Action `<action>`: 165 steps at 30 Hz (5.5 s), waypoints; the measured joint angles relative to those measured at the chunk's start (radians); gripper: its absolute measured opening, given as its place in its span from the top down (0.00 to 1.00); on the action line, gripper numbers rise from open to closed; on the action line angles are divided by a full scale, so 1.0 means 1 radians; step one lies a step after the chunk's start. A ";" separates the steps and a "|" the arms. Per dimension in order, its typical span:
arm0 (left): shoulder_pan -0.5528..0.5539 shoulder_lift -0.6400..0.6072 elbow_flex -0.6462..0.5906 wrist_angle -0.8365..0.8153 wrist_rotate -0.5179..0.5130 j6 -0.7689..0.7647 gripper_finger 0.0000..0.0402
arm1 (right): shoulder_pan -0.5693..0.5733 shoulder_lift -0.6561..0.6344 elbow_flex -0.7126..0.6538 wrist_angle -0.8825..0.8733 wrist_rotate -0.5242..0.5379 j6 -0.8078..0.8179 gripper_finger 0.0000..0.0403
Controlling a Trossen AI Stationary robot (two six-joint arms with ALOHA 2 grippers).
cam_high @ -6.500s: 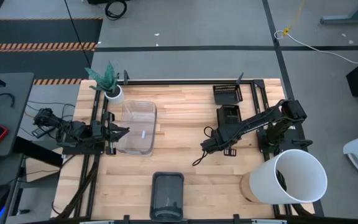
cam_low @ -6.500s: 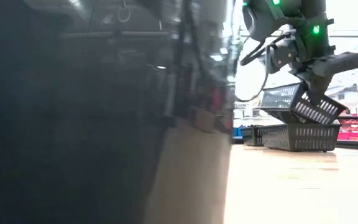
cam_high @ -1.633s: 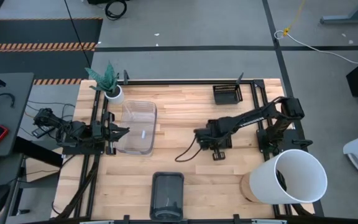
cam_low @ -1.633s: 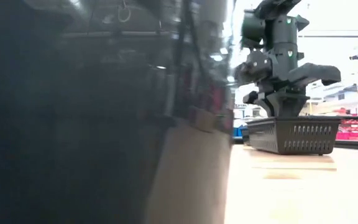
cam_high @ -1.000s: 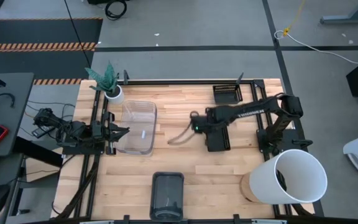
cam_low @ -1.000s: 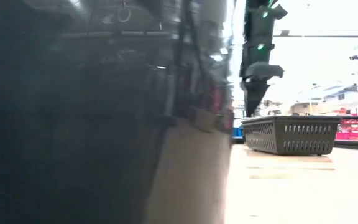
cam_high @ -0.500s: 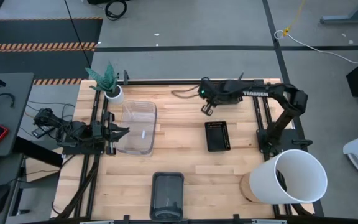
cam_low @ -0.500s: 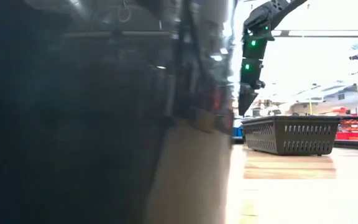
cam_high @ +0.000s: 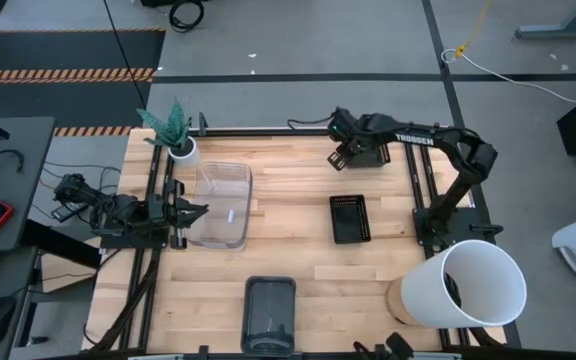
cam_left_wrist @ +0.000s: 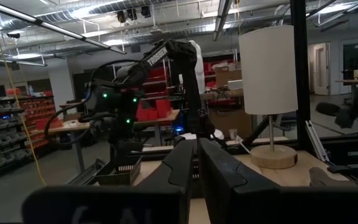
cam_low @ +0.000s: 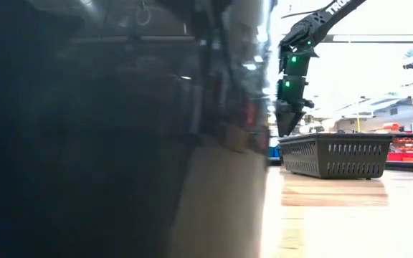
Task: Stack baskets by color
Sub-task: Stack the black bin on top of the stacked black bin, then return to Home Position
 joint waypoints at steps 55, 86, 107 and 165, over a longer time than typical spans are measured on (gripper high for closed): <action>0.000 0.000 0.000 0.000 0.000 0.000 0.91 | 0.639 -0.211 -0.043 -0.262 -0.077 0.068 1.00; 0.000 0.000 0.000 0.000 0.000 0.000 0.93 | 0.976 -0.020 -0.043 -0.302 -0.069 0.181 0.86; 0.000 0.000 0.000 0.000 0.000 0.000 0.92 | 0.988 -0.020 -0.043 -0.331 0.083 0.291 0.83; 0.000 0.000 0.000 0.000 0.000 0.000 0.92 | 1.017 -0.267 -0.030 -0.412 0.300 0.236 0.66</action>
